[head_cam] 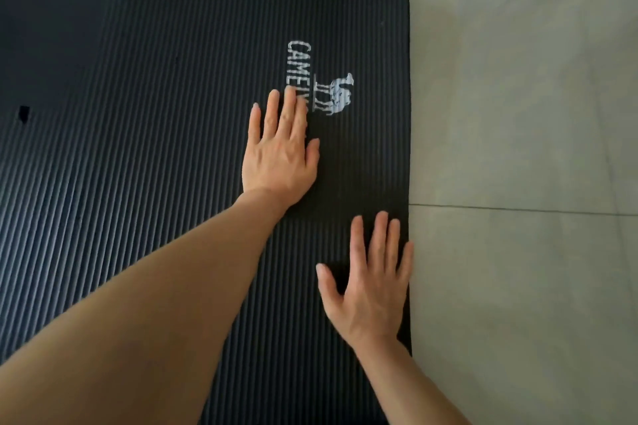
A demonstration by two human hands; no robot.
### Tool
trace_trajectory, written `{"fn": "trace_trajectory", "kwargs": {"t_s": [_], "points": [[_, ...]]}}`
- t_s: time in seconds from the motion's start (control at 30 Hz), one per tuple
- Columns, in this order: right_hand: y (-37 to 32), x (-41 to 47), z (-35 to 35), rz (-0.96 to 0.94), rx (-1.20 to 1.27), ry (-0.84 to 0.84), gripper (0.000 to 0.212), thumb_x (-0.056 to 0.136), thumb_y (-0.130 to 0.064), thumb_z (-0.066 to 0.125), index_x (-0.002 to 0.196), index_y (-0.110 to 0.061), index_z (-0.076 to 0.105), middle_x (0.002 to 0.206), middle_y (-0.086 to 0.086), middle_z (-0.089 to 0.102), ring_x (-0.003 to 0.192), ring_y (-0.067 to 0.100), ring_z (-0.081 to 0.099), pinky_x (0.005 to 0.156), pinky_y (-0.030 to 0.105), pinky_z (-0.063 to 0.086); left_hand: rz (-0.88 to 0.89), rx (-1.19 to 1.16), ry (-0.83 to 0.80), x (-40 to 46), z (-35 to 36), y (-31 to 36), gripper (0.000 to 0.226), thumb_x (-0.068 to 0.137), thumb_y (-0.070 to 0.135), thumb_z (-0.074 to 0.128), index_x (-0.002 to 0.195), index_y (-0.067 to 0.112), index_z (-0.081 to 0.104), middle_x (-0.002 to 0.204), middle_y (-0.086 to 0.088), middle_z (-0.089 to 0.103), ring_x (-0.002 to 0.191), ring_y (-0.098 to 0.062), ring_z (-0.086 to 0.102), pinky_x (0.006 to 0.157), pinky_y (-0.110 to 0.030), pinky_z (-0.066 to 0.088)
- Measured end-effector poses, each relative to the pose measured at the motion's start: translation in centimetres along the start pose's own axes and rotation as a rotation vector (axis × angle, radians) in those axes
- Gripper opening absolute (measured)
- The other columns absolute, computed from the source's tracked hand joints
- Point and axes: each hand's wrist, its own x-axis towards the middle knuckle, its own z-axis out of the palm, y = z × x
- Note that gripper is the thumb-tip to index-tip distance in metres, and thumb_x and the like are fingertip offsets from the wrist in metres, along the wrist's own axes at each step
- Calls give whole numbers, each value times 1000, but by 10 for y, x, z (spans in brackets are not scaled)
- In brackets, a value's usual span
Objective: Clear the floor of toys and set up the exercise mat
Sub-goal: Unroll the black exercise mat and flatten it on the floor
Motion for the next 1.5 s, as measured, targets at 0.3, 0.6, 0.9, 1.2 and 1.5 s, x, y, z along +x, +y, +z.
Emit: {"fn": "trace_trajectory", "kwargs": {"t_s": [0.3, 0.6, 0.9, 1.2, 1.5], "points": [[-2, 7, -5, 30, 5, 2, 72, 85, -55, 29, 145, -15, 28, 152, 17, 23, 141, 35, 19, 112, 53, 17, -1, -13, -91, -197, 4, 22, 61, 93, 35, 21, 146, 5, 15, 155, -13, 12, 145, -26, 5, 116, -45, 5], [2, 1, -4, 0, 49, 68, 65, 91, -50, 27, 145, -15, 27, 153, 16, 22, 142, 32, 17, 115, 51, 12, 2, 48, -103, -218, 5, 25, 65, 87, 36, 29, 143, 5, 22, 153, -13, 16, 142, -28, 13, 113, -45, 6], [27, -190, 19, -165, 43, -51, 81, 71, -55, 44, 141, -15, 32, 153, 12, 21, 137, 33, 24, 112, 44, 11, -1, 34, -31, -221, 10, 24, 65, 87, 39, 23, 144, 10, 14, 153, -5, 6, 143, -20, 5, 115, -40, -2], [33, -196, 21, -164, 93, 4, 68, 81, -49, 42, 141, -17, 34, 149, 14, 32, 139, 30, 22, 107, 47, 21, -8, -30, 50, -222, 16, 25, 62, 90, 38, 20, 146, 11, 18, 157, -5, 10, 142, -14, -3, 116, -38, -5], [29, -200, 20, -172, 108, 87, 60, 83, -44, 37, 136, -18, 47, 146, 11, 39, 136, 30, 35, 112, 46, 23, 67, -90, 51, -272, 13, 21, 59, 93, 34, 27, 147, 11, 17, 157, -4, 9, 143, -12, -5, 116, -34, -9]]}}
